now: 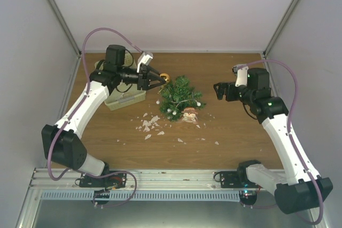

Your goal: Decorate the small christmas tree

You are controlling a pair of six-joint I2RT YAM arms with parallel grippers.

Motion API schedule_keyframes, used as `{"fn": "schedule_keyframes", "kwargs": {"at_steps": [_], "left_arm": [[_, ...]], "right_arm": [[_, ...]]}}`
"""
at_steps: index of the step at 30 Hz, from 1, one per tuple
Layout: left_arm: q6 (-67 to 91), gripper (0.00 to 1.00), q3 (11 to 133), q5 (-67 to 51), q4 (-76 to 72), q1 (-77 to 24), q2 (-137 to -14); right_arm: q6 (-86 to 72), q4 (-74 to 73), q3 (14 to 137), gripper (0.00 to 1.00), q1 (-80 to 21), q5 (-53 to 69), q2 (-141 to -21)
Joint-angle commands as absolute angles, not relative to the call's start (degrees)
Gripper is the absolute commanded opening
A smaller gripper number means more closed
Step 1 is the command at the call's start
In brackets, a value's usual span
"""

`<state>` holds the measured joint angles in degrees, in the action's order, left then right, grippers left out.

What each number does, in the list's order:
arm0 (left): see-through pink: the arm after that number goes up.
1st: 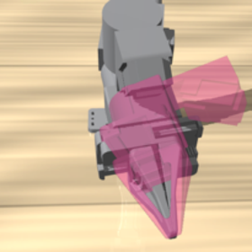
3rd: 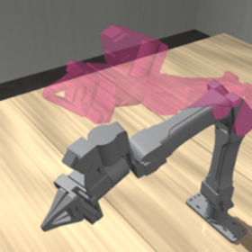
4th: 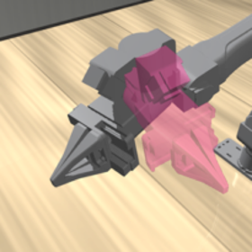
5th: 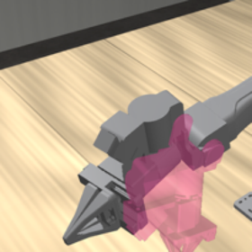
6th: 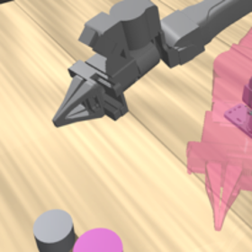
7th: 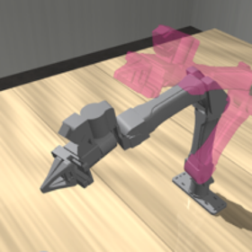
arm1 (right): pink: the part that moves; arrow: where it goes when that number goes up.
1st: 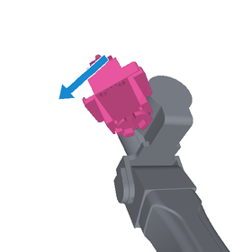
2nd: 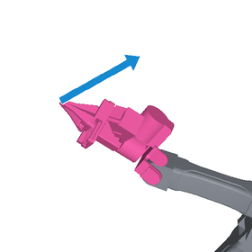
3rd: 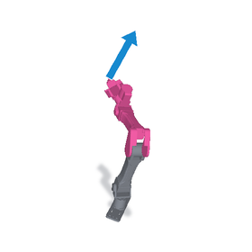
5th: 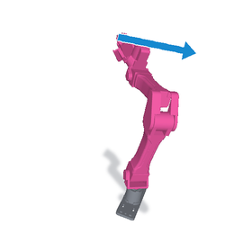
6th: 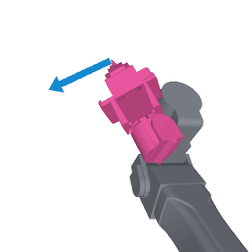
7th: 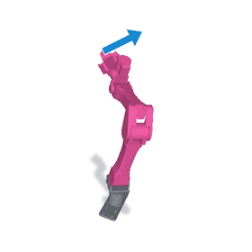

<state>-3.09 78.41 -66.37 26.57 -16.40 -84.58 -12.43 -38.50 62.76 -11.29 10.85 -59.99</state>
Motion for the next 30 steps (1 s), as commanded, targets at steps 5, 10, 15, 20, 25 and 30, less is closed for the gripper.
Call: {"fn": "schedule_keyframes", "kwargs": {"at_steps": [5, 10, 15, 20, 25, 30], "left_arm": [[-3.58, 0.49, 76.37, -66.75, 26.24, -16.1, -83.12], [-3.86, 0.49, 76.04, -66.54, 26.49, -16.12, -83.01], [-4.13, 0.49, 75.39, -66.07, 26.84, -16.04, -82.3], [-4.57, 0.49, 74.35, -65.16, 27.66, -15.67, -81.61], [-5.5, 0.49, 73.29, -64.56, 28.56, -14.95, -81.39], [-6.17, 0.5, 72.46, -62.56, 28.4, -14.61, -80.97]], "right_arm": [[-12.13, -37.27, 62.4, 1.0, -10.9, 11.17, -59.15], [-12.08, -37.39, 62.58, 1.0, -10.86, 11.1, -59.06], [-12.03, -37.43, 62.5, 1.0, -10.88, 11.08, -59.22], [-12.03, -37.27, 62.71, 0.99, -10.84, 11.24, -59.33], [-11.95, -37.37, 62.71, 1.0, -10.85, 11.21, -59.24], [-11.95, -37.44, 62.74, 1.0, -10.89, 11.26, -59.32]]}}
